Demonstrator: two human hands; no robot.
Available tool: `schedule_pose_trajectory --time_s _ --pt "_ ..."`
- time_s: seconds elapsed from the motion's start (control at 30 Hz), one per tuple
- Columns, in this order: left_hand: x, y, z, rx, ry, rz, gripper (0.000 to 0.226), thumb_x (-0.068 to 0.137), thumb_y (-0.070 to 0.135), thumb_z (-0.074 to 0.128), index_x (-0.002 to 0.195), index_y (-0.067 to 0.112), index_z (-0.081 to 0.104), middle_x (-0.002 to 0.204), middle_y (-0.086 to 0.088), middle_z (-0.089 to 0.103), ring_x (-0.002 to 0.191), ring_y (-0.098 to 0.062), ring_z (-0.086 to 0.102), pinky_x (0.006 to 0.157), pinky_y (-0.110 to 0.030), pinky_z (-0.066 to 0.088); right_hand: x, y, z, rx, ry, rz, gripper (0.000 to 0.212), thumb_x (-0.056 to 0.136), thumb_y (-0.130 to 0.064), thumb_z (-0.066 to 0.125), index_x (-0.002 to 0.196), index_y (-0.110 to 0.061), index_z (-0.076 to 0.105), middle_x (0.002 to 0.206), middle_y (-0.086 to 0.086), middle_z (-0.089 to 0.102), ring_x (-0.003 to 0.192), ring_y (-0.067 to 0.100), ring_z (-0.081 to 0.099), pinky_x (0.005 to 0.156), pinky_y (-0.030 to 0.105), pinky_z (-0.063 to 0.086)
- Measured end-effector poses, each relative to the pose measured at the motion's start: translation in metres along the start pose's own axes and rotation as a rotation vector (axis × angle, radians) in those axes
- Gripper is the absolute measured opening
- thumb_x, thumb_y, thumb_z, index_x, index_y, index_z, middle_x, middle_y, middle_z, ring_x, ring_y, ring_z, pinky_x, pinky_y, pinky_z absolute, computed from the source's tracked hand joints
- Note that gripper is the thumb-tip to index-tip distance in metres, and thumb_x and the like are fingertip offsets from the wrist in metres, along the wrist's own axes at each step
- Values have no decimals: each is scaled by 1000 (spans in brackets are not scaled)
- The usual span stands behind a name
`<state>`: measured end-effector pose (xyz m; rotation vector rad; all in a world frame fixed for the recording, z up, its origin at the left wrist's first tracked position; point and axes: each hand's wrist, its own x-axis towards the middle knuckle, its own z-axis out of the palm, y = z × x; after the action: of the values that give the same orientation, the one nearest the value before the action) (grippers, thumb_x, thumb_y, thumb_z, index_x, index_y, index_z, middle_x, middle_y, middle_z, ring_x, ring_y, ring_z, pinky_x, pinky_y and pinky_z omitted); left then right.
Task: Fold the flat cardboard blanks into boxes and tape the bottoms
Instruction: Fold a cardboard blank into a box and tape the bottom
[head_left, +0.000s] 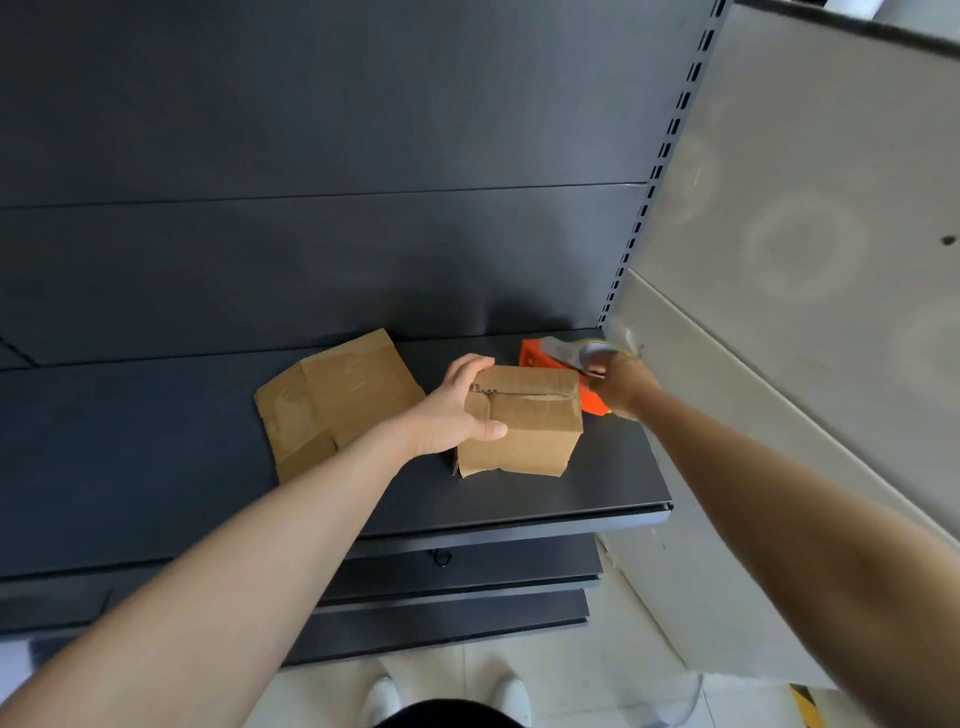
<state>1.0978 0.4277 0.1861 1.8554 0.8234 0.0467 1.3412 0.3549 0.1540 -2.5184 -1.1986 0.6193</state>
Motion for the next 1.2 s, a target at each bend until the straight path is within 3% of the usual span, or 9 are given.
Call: schedule_pose_trajectory --time_s 0.17,0.3,0.4,0.5,0.57,0.7,0.83,1.07,1.2 --pt "1 -2 1 -46 28 21 85 84 17 71 150 29 19 154 22 4 143 -10 13 110 -25 17 -32 -27 -37 350 7 97 52 95 -45 48 104 3 66 85 18 63 76 31 61 74 37 52" --pt "1 1 2 -251 76 -47 95 84 20 72 149 43 7 157 18 -6 146 -17 11 114 -44 24 -63 -41 -40 366 -277 110 45 91 -51 55 118 -15 56 84 11 64 65 20 62 60 28 57" --pt "7 -2 5 -502 170 -187 77 88 31 67 149 33 20 154 4 21 134 -23 37 104 -49 39 -66 -38 -32 486 -244 203 53 87 -35 68 130 -11 49 86 6 67 66 17 65 58 27 57" --pt "13 -5 9 -511 198 -299 53 88 33 66 131 7 49 128 -9 58 112 -23 59 96 -42 50 -66 -39 -25 539 -211 256 45 85 -31 70 119 -7 54 82 2 64 67 15 62 55 27 53" --pt "15 -5 10 -488 224 -312 41 88 30 67 119 3 58 115 -11 66 104 -24 63 89 -40 53 -66 -40 -21 571 -170 268 43 85 -29 71 120 -10 53 88 2 61 70 14 61 52 26 49" --pt "12 1 13 -495 255 -335 59 86 32 69 131 2 45 125 -12 58 113 -27 58 83 -37 51 -69 -44 -16 574 -110 311 42 84 -29 73 117 -11 54 98 5 59 81 19 60 51 27 47" --pt "9 7 13 -231 371 -450 98 77 50 71 147 9 15 150 -16 28 129 -36 43 101 -47 45 -77 -49 -14 547 -51 369 48 82 -35 74 116 -7 56 114 12 61 91 24 63 49 27 48" --pt "-3 7 15 -502 241 -402 62 84 38 70 128 5 42 126 -14 55 114 -31 56 91 -43 52 -94 -56 -6 562 65 446 38 82 -35 74 105 -10 58 107 10 62 94 25 65 71 34 56" --pt "-8 9 13 -514 88 -379 55 90 39 62 131 6 47 128 -12 57 117 -29 54 101 -46 42 -115 -58 -7 622 121 488 30 83 -28 74 72 -16 48 77 2 53 60 13 51 43 23 39"
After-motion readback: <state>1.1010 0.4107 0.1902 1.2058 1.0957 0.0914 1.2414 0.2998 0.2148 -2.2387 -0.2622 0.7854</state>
